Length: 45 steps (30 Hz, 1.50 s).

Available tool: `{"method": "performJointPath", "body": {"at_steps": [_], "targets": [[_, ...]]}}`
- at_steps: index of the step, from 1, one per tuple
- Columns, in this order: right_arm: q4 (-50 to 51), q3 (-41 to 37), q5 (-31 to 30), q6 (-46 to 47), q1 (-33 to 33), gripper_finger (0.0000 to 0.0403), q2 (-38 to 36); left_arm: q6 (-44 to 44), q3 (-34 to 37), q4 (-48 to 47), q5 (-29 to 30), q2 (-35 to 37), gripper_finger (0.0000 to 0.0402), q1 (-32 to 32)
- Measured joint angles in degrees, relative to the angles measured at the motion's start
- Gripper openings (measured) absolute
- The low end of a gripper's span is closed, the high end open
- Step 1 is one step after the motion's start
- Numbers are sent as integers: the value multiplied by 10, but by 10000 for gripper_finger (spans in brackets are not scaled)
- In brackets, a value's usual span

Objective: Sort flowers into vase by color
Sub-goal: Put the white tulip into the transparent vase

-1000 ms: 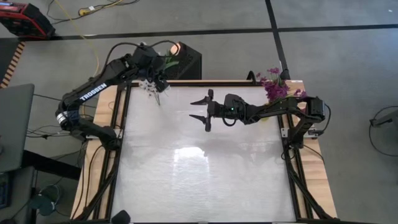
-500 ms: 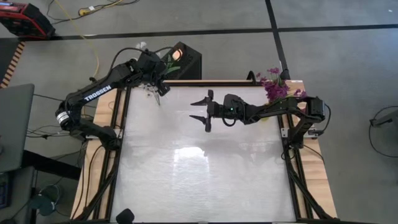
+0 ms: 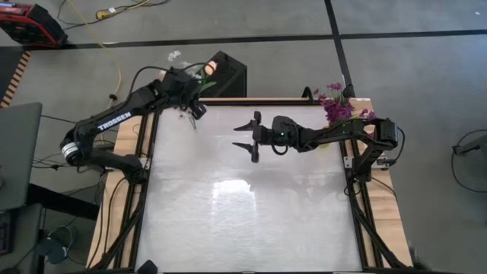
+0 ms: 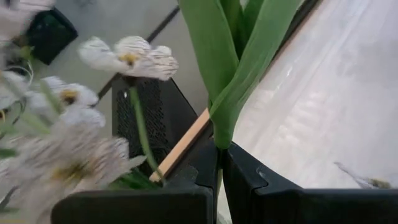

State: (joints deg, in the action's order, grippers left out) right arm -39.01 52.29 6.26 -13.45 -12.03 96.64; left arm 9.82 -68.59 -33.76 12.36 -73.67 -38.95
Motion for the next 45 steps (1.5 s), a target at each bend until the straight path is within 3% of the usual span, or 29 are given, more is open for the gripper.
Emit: {"method": "performJointPath", "body": {"at_steps": [6, 21, 45], "targets": [[0, 0, 0, -1, 0, 272, 0, -19, 35, 18, 0, 33, 0, 0], [0, 0, 0, 13, 0, 272, 0, -20, 89, 82, 2, 38, 0, -1], [8, 0, 17, 14, 0, 272, 0, -56, 92, 59, 22, 71, 0, -3]]}}
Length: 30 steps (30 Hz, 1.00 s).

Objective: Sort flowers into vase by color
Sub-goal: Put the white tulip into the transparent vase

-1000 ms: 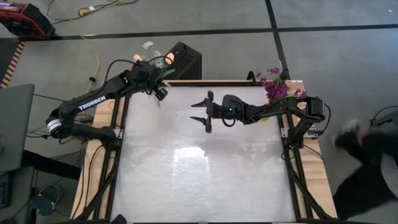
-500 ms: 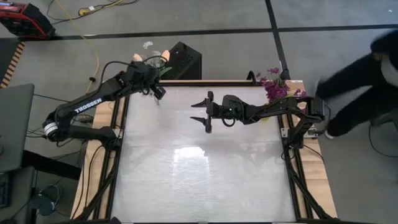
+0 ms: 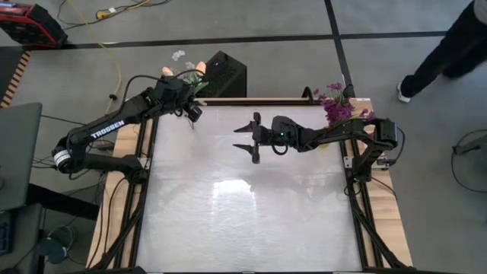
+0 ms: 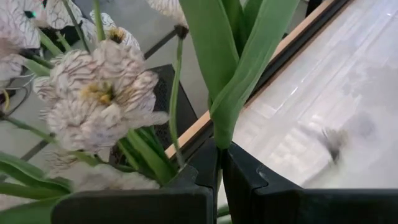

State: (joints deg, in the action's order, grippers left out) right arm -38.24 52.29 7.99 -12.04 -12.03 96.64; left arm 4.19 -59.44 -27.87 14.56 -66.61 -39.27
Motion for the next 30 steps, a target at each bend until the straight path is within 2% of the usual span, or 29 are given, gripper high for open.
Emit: {"method": "performJointPath", "body": {"at_steps": [9, 15, 22, 26, 30], "targets": [[0, 0, 1, -3, 0, 272, 0, 0, 6, 8, -4, 1, 0, 0], [2, 0, 2, -4, 0, 272, 0, -3, 65, 65, 1, 36, 0, -2], [0, 0, 11, -5, -1, 272, 0, -8, 72, 67, 17, 65, 4, -3], [0, 0, 11, -5, -1, 272, 0, -8, 72, 67, 20, 74, 33, -3], [-1, 0, 10, -4, 0, 272, 0, 1, 72, 55, 23, 82, 86, -3]]}}
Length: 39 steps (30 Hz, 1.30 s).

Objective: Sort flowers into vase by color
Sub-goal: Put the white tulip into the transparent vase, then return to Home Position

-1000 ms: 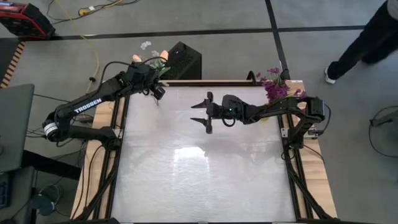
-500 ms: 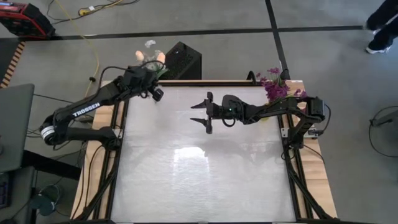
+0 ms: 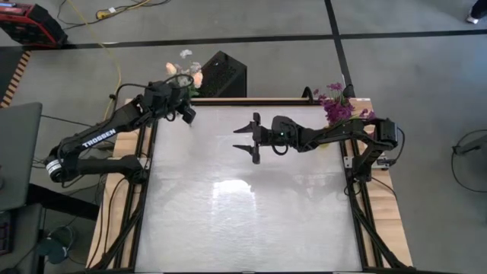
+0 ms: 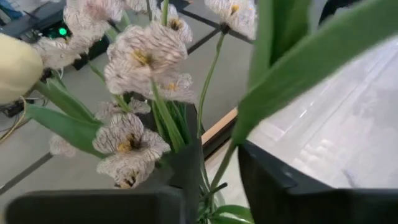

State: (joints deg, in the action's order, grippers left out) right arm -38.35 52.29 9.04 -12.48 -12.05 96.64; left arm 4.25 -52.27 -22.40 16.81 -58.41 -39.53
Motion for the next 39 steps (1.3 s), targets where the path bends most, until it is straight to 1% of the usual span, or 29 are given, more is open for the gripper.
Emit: {"method": "performJointPath", "body": {"at_steps": [3, 6, 10, 12, 16, 17, 19, 23, 26, 29, 33, 35, 39], "targets": [[-1, 0, 0, 4, 0, 272, 0, -1, 0, -7, 1, 0, 129, 0], [-2, 0, 0, 4, 0, 272, 0, 0, -4, -11, 4, 0, 163, 0], [-2, 0, 0, 4, 0, 272, 0, 7, -21, -13, -1, 2, 186, 0], [-2, 0, 0, 4, 0, 272, 0, 11, -32, -14, -11, 4, 189, 0], [-12, 0, 0, 5, 0, 272, 0, 20, -52, -12, -77, 4, 190, 0], [-13, 0, 0, 5, 0, 272, 0, 21, -54, -12, -85, 4, 190, 0], [-14, 0, 0, 5, 0, 272, 0, 22, -56, -13, -86, 4, 190, 1], [-14, 0, 0, 6, 0, 272, 0, 27, -56, -29, -63, 4, 190, 0], [-16, 0, -1, 6, 0, 272, 0, 28, -56, -30, -60, 4, 190, 0], [-54, 0, -22, 8, -3, 272, 0, 28, -56, -31, -61, 4, 190, 0], [-132, 1, -30, 25, -15, 272, 0, 44, -56, -27, -95, 4, 190, 0], [-137, 1, -30, 26, -21, 272, 1, 61, -56, -15, -115, 5, 190, 0], [-114, 1, -28, 41, -28, 272, 2, 76, -56, 23, -141, 10, 190, 0]]}}
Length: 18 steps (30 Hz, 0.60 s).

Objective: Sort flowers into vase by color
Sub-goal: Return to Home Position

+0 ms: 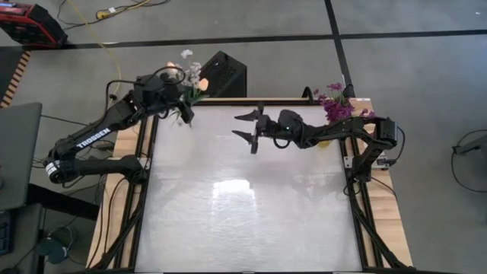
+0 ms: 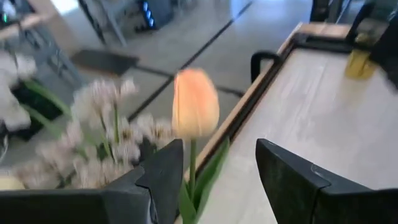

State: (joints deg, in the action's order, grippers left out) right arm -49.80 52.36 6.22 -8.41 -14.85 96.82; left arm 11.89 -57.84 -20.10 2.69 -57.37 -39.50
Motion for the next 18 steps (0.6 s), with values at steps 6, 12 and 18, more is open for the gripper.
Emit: {"method": "performJointPath", "body": {"at_steps": [6, 12, 18], "targets": [[29, 0, 3, 0, 2, 272, 0, 30, 0, 53, 11, 2, 190, 0], [36, 0, 13, 0, 2, 272, 0, -6, 0, -14, 103, 0, 182, -1], [29, 0, 13, 0, -3, 272, 0, -16, 0, -44, 69, 0, 93, -1]]}}
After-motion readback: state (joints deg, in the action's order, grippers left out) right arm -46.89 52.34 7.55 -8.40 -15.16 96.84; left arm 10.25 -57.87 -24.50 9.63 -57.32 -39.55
